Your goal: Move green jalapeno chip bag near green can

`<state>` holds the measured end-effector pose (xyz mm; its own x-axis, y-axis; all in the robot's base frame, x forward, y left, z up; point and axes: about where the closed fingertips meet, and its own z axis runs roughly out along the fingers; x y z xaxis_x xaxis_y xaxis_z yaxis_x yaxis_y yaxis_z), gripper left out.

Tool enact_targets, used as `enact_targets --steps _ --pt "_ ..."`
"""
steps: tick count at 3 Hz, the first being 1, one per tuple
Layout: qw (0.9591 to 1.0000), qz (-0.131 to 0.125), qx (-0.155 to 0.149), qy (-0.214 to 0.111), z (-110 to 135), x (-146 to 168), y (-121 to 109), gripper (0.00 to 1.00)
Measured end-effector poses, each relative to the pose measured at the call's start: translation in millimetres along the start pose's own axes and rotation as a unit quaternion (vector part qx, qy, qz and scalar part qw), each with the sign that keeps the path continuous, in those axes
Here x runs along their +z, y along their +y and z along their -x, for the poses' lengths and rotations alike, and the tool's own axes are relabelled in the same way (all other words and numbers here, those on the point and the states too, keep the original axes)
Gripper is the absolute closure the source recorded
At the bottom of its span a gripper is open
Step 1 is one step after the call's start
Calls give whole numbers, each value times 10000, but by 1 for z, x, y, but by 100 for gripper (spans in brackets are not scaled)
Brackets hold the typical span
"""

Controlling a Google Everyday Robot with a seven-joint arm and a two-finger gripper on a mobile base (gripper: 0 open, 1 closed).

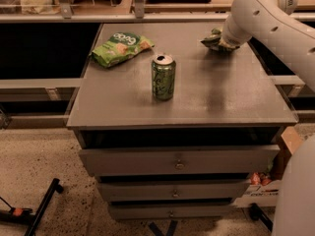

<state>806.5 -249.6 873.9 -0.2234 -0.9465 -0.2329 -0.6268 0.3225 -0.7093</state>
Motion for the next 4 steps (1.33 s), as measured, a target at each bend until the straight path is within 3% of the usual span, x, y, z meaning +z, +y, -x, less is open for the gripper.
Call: enact_targets --steps 1,3,4 --pt "9999 -167 36 -5 -7 -14 -7 100" --pt "9961 -840 50 -261 -25 -83 -14 100" --pt "9918 -1125 101 -592 -36 -120 -2 100"
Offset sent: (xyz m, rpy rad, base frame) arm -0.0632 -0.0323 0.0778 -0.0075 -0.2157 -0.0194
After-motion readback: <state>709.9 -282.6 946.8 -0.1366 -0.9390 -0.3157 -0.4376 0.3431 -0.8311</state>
